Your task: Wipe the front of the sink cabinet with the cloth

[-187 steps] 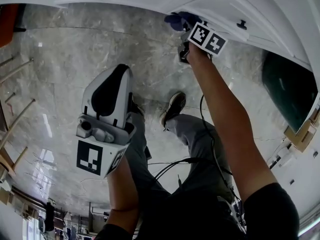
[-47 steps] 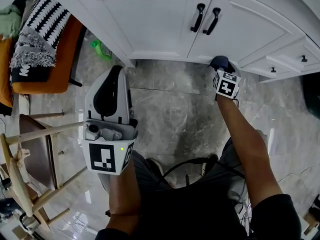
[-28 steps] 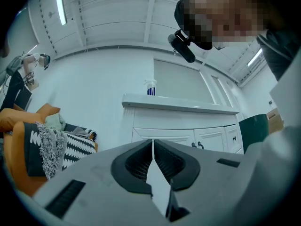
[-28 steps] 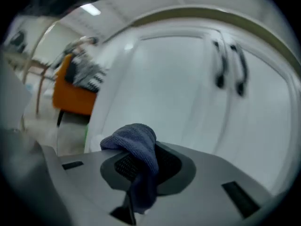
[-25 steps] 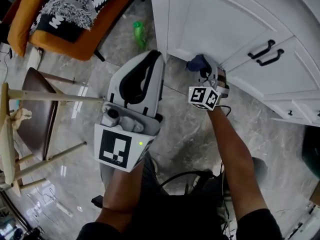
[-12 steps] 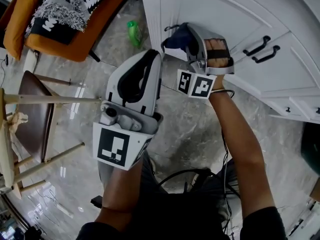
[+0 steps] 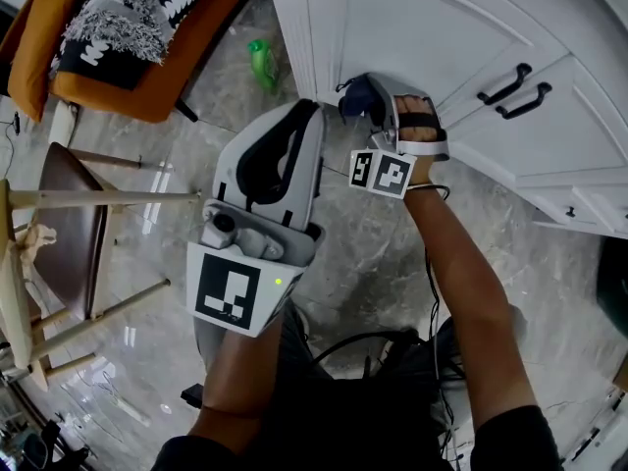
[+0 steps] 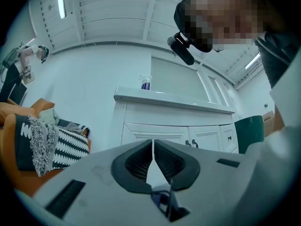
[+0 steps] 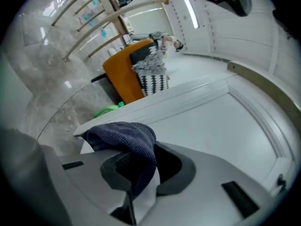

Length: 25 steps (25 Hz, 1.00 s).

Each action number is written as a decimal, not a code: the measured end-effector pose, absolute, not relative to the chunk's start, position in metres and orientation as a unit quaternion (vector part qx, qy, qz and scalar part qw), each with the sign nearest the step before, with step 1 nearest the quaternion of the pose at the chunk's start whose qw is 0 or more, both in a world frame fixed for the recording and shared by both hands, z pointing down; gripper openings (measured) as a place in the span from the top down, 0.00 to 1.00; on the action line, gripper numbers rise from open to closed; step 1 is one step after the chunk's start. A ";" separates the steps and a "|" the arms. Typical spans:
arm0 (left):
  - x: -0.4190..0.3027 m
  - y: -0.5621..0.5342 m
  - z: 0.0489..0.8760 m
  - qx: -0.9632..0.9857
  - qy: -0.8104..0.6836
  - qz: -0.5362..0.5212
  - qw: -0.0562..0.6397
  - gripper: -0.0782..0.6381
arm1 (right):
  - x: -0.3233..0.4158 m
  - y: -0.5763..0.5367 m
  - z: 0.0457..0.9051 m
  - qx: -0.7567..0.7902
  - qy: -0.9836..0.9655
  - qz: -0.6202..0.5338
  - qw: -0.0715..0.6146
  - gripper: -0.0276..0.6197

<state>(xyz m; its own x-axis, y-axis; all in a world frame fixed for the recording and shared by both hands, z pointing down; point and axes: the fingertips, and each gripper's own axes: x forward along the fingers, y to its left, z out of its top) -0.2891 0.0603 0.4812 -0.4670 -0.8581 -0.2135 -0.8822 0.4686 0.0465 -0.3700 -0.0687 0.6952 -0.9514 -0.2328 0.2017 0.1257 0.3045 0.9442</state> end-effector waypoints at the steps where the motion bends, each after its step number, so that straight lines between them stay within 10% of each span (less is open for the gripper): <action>1: -0.290 0.060 0.482 -0.511 0.853 0.075 0.080 0.87 | -0.371 -0.068 0.670 0.047 -0.799 -0.585 0.132 0.86; 9: -0.291 0.051 0.483 -0.513 0.851 0.074 0.084 0.87 | -0.372 -0.066 0.463 0.123 -0.855 -0.504 0.003 0.86; 25: -0.287 0.056 0.481 -0.517 0.848 0.066 0.098 0.87 | -0.300 -0.147 0.605 0.203 -0.851 -0.468 0.124 0.86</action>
